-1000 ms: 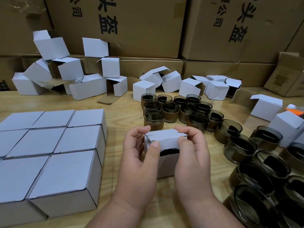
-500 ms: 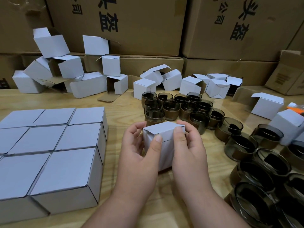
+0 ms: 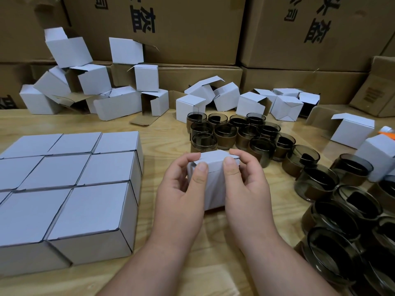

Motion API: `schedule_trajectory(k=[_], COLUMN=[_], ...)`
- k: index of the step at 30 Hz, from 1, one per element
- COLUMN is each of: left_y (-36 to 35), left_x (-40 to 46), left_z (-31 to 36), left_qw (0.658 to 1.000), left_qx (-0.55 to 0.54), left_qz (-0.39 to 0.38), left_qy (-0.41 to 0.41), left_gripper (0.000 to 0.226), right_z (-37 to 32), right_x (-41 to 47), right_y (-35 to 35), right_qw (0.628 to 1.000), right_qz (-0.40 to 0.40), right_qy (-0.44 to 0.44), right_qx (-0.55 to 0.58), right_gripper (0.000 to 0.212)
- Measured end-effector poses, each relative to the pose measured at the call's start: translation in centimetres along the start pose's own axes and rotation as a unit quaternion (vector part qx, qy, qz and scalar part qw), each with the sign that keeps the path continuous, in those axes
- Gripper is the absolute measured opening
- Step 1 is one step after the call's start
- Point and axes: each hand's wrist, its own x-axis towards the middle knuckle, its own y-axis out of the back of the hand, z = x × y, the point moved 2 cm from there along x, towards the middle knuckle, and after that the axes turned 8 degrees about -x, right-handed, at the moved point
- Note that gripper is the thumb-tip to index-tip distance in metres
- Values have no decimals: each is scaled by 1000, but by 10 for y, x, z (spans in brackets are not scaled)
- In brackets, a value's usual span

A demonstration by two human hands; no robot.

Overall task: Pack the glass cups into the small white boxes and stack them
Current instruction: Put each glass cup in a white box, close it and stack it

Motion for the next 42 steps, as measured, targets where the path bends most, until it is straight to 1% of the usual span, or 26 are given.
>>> schedule_trajectory(k=[7, 9, 13, 24, 26, 28, 30, 31, 32, 34, 37, 39, 41, 42], left_y=[0, 1, 1, 0, 0, 3, 7, 9, 10, 11, 9, 6, 6, 6], left_x=[-1, 0, -1, 0, -1, -1, 0, 0, 1, 2, 4, 3, 2, 2], left_z=[1, -1, -5, -3, -1, -1, 0, 1, 2, 4, 5, 6, 5, 3], left_qw=[1000, 1000, 999, 995, 994, 994, 993, 992, 992, 989, 982, 982, 983, 984], left_qx=[-2, -3, 29, 13, 5, -15, -55, -76, -95, -126, -167, -170, -150, -139], left_qz=[1, -2, -15, -62, -69, -62, -41, -29, -19, 2, 26, 8, -9, -24], left_qy=[11, 21, 37, 76, 83, 88, 92, 92, 87, 78, 82, 83, 103, 105], left_gripper=[18, 23, 39, 48, 50, 51, 51, 52, 53, 54, 51, 44, 39, 39], right_z=[-2, -1, 1, -1, -2, -6, -10, -13, -15, -21, -25, -26, -31, -36], right_x=[0, -1, -2, -3, -4, -9, -16, -19, -21, -18, -11, -12, -13, -13], right_y=[-1, -1, -1, 0, 2, 1, 1, 1, 2, 7, 15, 15, 11, 8], right_qw=[1000, 999, 998, 995, 994, 991, 979, 968, 956, 944, 951, 972, 991, 993], right_qz=[-2, -13, -31, -34, -64, -124, -196, -222, -232, -212, -143, -75, 15, 58], right_qy=[-15, -25, -44, -85, -85, -56, 2, 33, 63, 117, 159, 141, 108, 101], right_qx=[17, 23, 17, 30, 26, 11, -58, -112, -166, -226, -224, -174, -76, -31], right_gripper=[19, 20, 30, 33, 37, 48, 61, 66, 67, 62, 51, 50, 47, 46])
